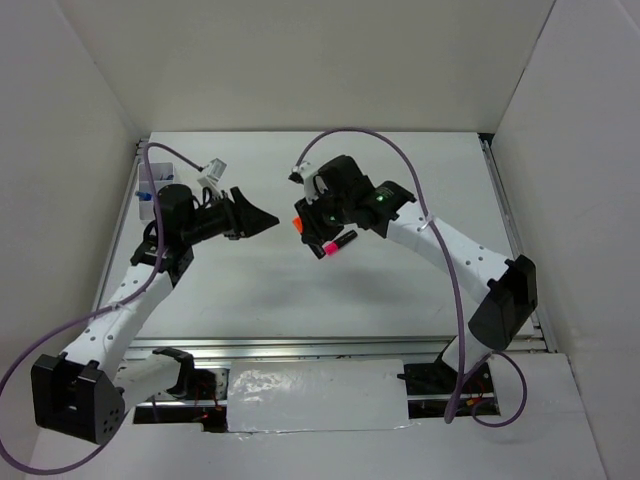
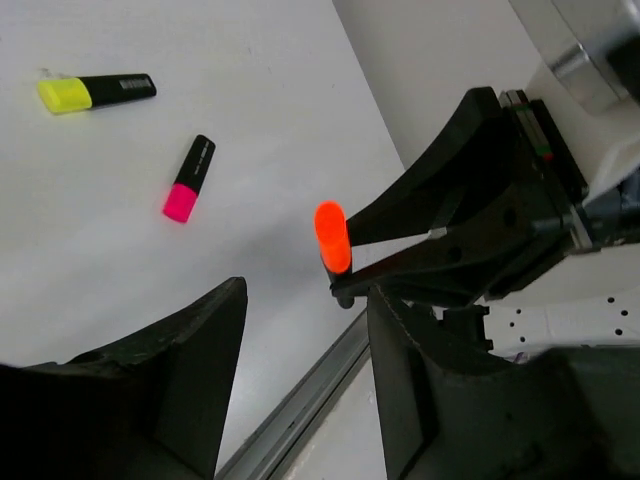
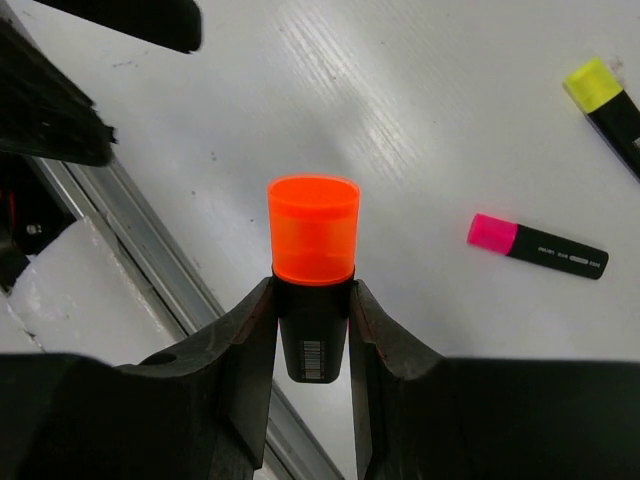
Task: Sort the stationery into containers
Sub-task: Pass the stationery from the right arm to the left
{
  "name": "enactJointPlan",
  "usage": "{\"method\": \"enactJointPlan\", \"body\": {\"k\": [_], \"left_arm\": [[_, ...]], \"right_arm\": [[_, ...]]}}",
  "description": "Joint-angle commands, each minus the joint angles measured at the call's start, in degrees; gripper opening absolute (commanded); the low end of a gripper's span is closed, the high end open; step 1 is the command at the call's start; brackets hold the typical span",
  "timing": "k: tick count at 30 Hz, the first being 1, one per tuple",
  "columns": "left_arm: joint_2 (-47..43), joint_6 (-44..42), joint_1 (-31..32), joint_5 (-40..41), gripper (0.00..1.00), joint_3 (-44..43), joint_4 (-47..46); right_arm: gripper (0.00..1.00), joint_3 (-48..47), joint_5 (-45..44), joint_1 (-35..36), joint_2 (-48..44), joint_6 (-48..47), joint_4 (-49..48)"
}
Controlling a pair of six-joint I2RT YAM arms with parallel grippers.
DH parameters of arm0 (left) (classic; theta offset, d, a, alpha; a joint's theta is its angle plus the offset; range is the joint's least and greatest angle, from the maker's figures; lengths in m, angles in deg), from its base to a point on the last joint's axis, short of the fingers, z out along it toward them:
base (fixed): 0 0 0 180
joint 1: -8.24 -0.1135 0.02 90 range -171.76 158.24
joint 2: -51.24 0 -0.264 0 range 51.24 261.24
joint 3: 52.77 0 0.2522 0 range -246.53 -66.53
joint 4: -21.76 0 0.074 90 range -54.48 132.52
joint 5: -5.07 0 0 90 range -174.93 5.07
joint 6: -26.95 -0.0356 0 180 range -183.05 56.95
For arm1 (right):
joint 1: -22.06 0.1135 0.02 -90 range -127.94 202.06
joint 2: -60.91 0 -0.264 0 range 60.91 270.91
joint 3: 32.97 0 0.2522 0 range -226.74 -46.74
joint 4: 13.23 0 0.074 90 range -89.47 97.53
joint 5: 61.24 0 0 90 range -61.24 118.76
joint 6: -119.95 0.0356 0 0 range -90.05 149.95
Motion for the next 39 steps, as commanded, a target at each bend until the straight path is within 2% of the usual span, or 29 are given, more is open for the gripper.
{"method": "enactJointPlan", "body": {"k": [1,10,20,23,24,27,30,31,32,34,35,39], "left_arm": [[0.5,3.1,1.9,2.7,0.63,-1.6,-2.7],[4.3,1.5,6.5,3.0,0.52,-2.5,-0.9],[5.1,1.5,8.1,3.8,0.51,-1.9,-1.9],[5.2,2.3,8.0,3.8,0.35,-1.3,-2.2],[5.2,2.6,7.9,4.1,0.22,-0.8,-2.2],[4.7,4.8,7.0,3.8,0.06,0.4,-2.3],[3.8,6.8,4.8,2.9,0.0,1.8,-2.9],[3.1,7.0,4.3,2.7,0.0,2.0,-2.9],[2.7,6.9,3.2,2.7,0.0,2.3,-2.2],[1.4,6.0,1.9,3.1,0.0,2.2,-0.9],[0.8,4.3,-0.1,3.4,0.0,1.9,0.3],[-3.5,-3.0,-8.8,6.9,0.0,-0.5,9.8]], "right_arm": [[0.0,-0.5,-7.2,3.2,-0.8,-2.3,-2.3],[0.0,-1.2,-11.4,7.5,-0.4,-4.1,-2.6],[0.0,-2.0,-11.4,9.5,-0.2,-5.1,-1.8],[0.0,-2.3,-11.4,9.7,-0.3,-4.9,-2.0],[0.0,-2.6,-11.4,9.9,-0.2,-4.9,-2.0],[0.03,-3.6,-12.0,9.8,0.2,-4.6,-1.7],[0.13,-4.0,-12.1,9.1,0.2,-3.7,-1.7],[0.31,-4.1,-11.7,8.5,-0.1,-3.0,-1.7],[0.45,-4.2,-11.2,8.2,-0.3,-2.7,-1.6],[0.71,-4.4,-10.0,6.6,-0.9,-1.2,-1.4],[0.78,-4.4,-9.4,5.9,-1.7,-0.8,-1.3],[0.82,-4.1,-5.6,0.9,-4.1,1.4,-1.5]]}}
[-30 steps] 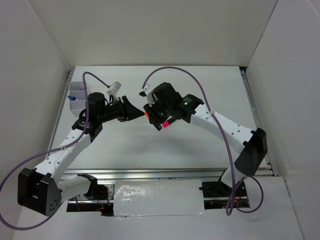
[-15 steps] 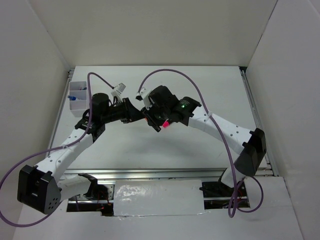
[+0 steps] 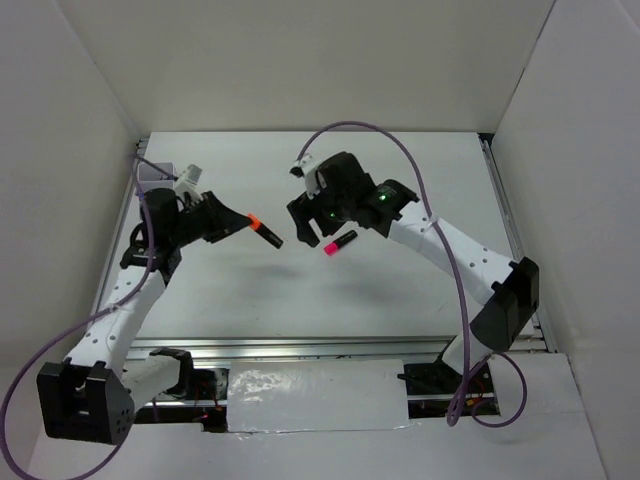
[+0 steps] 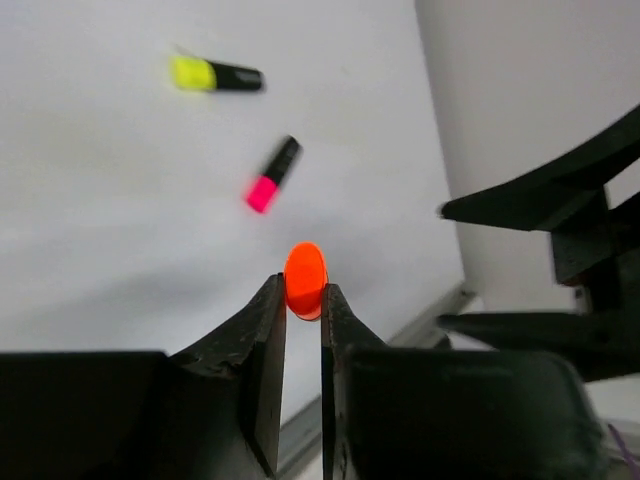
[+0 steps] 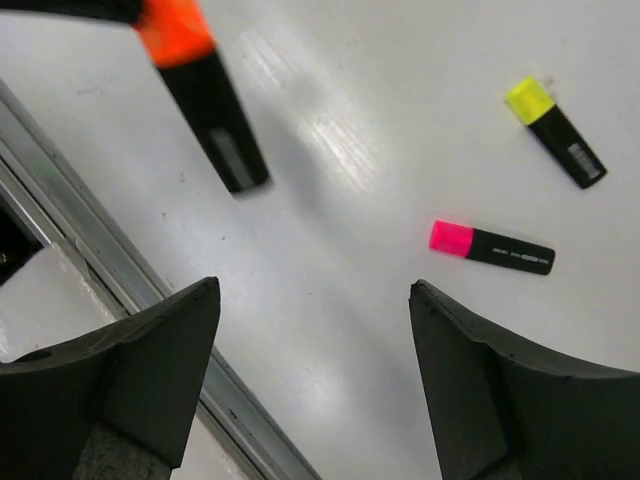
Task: Sort the stationery into containers
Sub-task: Pass the stationery from the right arm to the left, then place the stationery into the container
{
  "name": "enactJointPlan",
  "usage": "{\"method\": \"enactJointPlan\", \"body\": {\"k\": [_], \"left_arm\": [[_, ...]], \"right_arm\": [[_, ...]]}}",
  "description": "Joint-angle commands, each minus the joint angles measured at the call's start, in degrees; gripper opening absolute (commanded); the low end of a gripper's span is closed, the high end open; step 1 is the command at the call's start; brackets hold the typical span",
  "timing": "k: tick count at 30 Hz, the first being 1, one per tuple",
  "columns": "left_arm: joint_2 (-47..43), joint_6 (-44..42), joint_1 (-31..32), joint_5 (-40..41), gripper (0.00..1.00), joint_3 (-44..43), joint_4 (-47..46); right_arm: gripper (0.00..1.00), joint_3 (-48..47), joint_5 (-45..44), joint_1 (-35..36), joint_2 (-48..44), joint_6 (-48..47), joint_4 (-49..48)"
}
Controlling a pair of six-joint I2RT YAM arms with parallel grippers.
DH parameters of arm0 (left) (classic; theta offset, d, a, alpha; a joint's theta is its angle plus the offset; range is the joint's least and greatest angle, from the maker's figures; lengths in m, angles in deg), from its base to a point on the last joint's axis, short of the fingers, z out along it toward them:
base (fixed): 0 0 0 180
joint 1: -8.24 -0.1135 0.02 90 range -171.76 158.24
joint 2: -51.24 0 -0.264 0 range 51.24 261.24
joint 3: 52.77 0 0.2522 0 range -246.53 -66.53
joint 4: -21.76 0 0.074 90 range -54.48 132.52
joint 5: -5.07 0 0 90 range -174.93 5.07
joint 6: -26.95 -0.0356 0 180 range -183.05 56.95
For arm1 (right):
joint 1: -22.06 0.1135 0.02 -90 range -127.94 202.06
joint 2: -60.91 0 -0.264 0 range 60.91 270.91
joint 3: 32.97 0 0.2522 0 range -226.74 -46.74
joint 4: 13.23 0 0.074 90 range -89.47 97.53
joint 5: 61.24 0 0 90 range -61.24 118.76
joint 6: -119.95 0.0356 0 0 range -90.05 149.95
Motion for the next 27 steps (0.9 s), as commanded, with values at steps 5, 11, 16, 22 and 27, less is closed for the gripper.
{"method": "enactJointPlan", "body": {"k": [5,11,16,22,27], "left_arm": [[-8.3,-17.7,-22.4,7.2,0.0,-3.7,7.8],[-0.6,-27.8,-37.7,9.1,0.0,-10.9,7.9],[8.0,-30.6,-45.2,2.1,0.0,-13.7,1.4],[15.4,-36.4,-46.6,-4.8,0.0,-16.3,-1.6],[18.9,-36.0,-47.4,-7.6,0.0,-15.9,-8.7]], "right_arm": [[0.82,-0.8,6.1,-10.3,-5.4,3.9,-0.7],[0.81,0.4,8.3,-13.2,-4.9,4.2,-0.1],[0.8,0.9,9.4,-13.9,-4.3,3.8,0.5],[0.79,3.8,10.6,-15.1,-4.7,3.6,-0.5],[0.77,5.8,12.1,-16.2,-5.4,3.5,-1.3]]}}
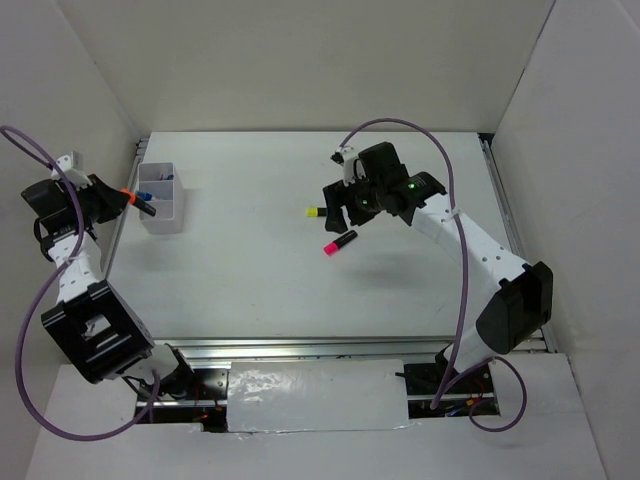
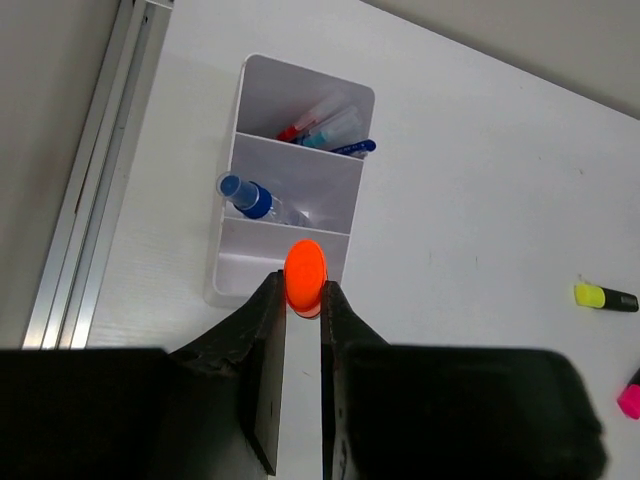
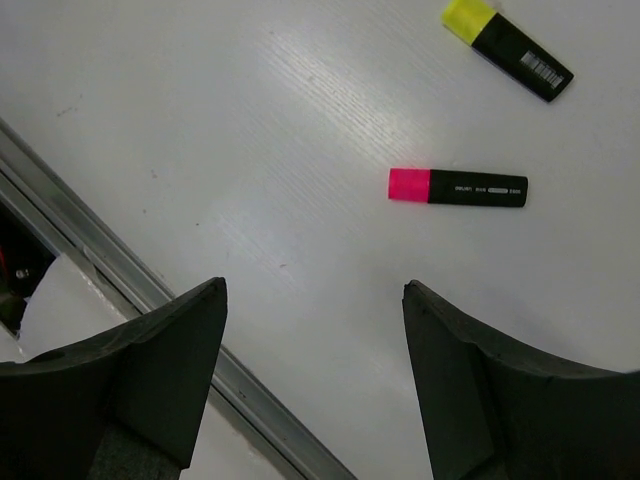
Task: Sort the stationery into containers
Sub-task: Place the stationery into the container
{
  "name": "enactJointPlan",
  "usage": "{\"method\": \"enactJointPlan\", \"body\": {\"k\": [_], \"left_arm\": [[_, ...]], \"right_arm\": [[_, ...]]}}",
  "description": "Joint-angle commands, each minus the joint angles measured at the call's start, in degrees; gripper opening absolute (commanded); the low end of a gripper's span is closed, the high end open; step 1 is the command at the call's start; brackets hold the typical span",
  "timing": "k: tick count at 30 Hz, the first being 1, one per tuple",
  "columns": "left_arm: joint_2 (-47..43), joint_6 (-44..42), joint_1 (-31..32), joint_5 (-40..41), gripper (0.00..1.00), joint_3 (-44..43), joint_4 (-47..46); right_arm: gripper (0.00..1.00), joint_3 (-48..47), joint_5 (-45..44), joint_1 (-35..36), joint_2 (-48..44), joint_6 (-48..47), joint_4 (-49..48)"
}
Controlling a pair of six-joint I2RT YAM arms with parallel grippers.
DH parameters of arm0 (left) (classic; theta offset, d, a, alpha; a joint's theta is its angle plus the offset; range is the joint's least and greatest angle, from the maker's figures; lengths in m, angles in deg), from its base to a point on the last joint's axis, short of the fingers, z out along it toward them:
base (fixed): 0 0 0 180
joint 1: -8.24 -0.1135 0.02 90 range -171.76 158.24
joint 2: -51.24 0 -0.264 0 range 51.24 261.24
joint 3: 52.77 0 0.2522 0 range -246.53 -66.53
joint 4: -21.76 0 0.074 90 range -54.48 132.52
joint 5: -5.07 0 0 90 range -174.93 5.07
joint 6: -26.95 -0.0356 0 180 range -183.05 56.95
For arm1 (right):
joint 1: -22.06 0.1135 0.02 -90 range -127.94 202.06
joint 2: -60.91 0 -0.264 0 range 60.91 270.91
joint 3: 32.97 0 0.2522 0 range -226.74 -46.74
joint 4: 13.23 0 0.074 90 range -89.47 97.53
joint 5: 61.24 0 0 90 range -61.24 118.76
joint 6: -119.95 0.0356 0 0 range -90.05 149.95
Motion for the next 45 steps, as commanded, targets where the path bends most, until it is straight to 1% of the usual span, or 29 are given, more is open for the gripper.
{"method": "enactJointPlan", "body": {"k": [1,5,12,22,30,41,45], "left_arm": [[2.0,-1.9,-0.6,-4.6,0.0,-2.4,-8.5],[4.0,-1.6,-0.7,-4.2,0.0,-2.5,-11.4],[8.1,-2.2,-0.8,-4.6,0.0,-3.8,-12.1],[10.9,-2.9,-0.7,-1.8,0.0,-2.6,-14.3],[13.4,-3.4,-0.6,-0.8,0.09,-1.6,-15.5],[16.6,-3.9,-0.2,-0.7,0.09,-1.2,-16.4],[17.1,-5.6,0.6,-0.1,0.13,-0.7,-16.1]], "right_arm": [[0.77,0.8,2.1,-1.1,-1.9,0.0,-1.7],[0.77,1.8,3.1,-1.7,-2.3,0.1,-2.4],[0.76,2.3,3.9,-2.3,-2.2,0.0,-2.5],[0.76,2.0,4.8,-2.4,-1.1,-0.2,-2.0],[0.75,1.0,5.8,-2.3,0.3,-0.1,-1.6],[0.75,1.3,6.1,-2.1,1.1,-0.1,-1.5],[0.75,1.0,6.2,-2.1,1.4,-0.2,-1.3]]}}
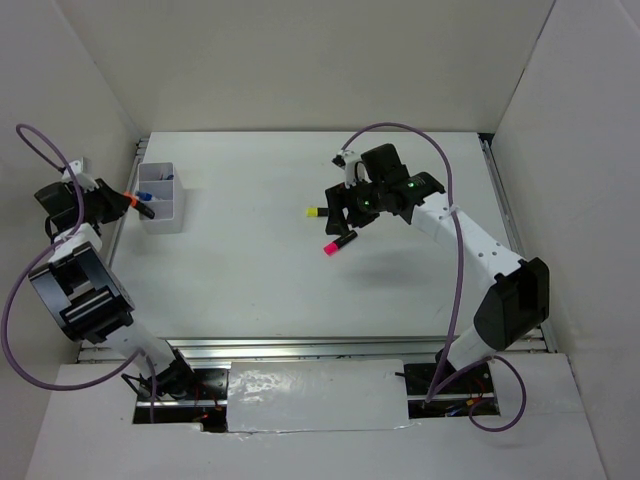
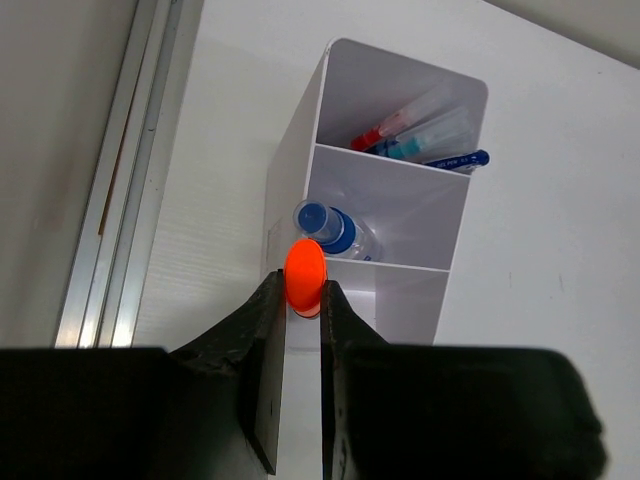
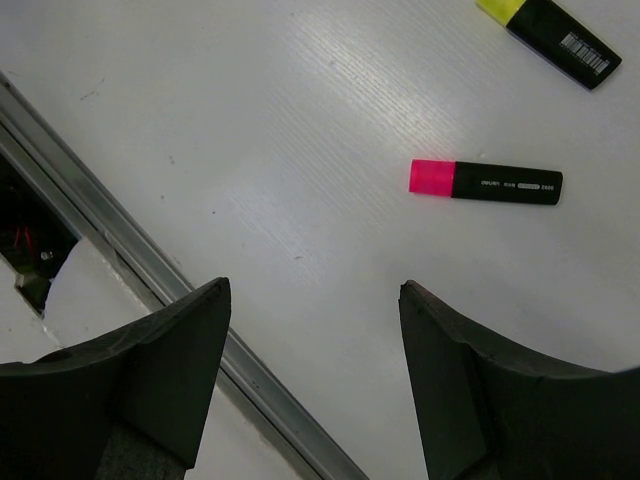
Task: Sort the stationery into containers
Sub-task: Place the stationery into the container, then grab a piece of stationery with the right arm
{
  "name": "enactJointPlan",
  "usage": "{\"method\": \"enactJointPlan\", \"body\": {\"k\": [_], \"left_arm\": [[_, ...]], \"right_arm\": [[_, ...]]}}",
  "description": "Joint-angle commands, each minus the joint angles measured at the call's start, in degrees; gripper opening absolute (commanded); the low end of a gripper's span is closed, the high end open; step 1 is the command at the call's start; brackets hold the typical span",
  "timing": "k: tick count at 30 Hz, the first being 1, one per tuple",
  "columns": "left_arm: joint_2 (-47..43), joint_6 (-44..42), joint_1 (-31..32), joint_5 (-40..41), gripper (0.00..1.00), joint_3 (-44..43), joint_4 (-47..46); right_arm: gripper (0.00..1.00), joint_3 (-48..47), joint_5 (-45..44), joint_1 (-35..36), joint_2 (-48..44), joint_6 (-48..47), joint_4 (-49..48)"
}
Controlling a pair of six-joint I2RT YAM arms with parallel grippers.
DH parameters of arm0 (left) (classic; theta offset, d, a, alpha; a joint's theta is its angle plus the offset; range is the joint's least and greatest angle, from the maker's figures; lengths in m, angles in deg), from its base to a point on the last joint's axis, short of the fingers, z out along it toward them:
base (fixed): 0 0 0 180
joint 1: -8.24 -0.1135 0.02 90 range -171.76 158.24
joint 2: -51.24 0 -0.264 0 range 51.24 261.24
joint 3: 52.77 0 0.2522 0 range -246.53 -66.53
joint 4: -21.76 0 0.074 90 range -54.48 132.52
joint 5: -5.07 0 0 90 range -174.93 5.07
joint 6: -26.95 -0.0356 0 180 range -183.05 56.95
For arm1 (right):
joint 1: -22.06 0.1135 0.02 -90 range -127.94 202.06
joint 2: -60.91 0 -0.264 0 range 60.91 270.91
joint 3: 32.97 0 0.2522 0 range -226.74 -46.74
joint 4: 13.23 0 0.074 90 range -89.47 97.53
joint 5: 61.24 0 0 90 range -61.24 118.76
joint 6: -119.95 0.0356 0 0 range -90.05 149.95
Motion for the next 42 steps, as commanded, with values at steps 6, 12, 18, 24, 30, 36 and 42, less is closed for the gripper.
{"method": "enactJointPlan", "body": {"k": [6,12,18,24,30,36,42], "left_arm": [[1.0,-4.1,1.4,1.2,0.22,2.7,-3.9],[2.3,-3.2,1.7,1.6,0.3,2.3,-3.7],[2.7,-2.8,2.0,2.3,0.4,1.9,-3.7],[2.6,-3.0,2.4,3.5,0.52,1.0,-2.8],[-0.5,-2.1,2.1,3.7,0.55,0.0,-3.7],[-7.7,-0.7,1.0,1.9,0.69,-3.9,-3.7],[-12.4,-15.8,0.4,-14.2,0.79,-13.1,11.3]], "right_arm": [[0.74,-1.2,0.9,-0.1,0.8,-0.4,-0.6],[0.75,-1.2,1.2,-0.1,1.4,-0.6,-0.5],[0.74,-1.1,1.3,-0.1,1.6,-0.6,-0.6],[0.74,-1.5,1.2,-0.1,1.6,-0.6,-0.4],[0.74,-1.0,-0.4,-0.2,1.1,-0.5,-1.0],[0.74,-2.2,-3.4,-0.7,2.2,-0.6,0.1],[0.72,-3.6,-3.7,-0.5,5.7,-14.2,4.4]]}}
